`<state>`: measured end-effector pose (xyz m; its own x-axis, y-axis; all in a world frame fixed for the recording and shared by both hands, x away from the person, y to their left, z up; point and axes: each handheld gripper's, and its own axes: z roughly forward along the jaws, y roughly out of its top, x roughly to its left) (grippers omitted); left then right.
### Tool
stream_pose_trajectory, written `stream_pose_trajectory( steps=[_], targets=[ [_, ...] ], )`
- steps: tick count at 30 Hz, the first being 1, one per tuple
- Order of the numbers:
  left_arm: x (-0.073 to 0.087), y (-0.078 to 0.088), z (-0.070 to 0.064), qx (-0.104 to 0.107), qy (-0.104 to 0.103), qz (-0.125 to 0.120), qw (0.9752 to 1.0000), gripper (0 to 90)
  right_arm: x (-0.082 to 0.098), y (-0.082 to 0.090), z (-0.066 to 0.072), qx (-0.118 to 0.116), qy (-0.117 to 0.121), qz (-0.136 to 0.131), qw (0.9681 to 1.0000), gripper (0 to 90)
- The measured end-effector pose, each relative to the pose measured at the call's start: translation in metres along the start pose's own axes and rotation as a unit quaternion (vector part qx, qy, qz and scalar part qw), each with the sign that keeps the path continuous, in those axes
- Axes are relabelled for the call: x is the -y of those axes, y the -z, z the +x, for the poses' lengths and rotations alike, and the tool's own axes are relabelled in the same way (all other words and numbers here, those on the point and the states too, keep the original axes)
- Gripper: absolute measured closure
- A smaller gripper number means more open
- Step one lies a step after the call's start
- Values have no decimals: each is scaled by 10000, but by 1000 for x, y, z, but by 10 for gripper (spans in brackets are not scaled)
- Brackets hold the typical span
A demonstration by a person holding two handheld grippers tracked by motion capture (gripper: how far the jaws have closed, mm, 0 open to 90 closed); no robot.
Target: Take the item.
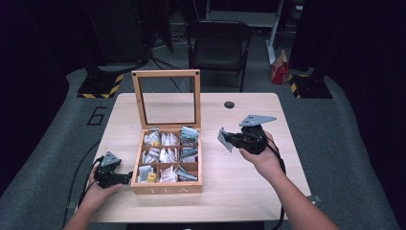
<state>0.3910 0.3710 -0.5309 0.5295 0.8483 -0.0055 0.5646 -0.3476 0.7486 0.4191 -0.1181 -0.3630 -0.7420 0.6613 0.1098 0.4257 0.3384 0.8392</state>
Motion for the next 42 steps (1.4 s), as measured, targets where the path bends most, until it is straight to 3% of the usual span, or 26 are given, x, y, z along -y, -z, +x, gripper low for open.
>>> stream_pose_trajectory(
  steps=[26,42],
  targets=[
    [0,0,0,-2,2,-3,10000,144,19,20,-41,583,-399,-10,9975,899],
    [0,0,0,-1,0,-1,10000,145,30,21,-51,798,-437,22,9959,899]
  ],
)
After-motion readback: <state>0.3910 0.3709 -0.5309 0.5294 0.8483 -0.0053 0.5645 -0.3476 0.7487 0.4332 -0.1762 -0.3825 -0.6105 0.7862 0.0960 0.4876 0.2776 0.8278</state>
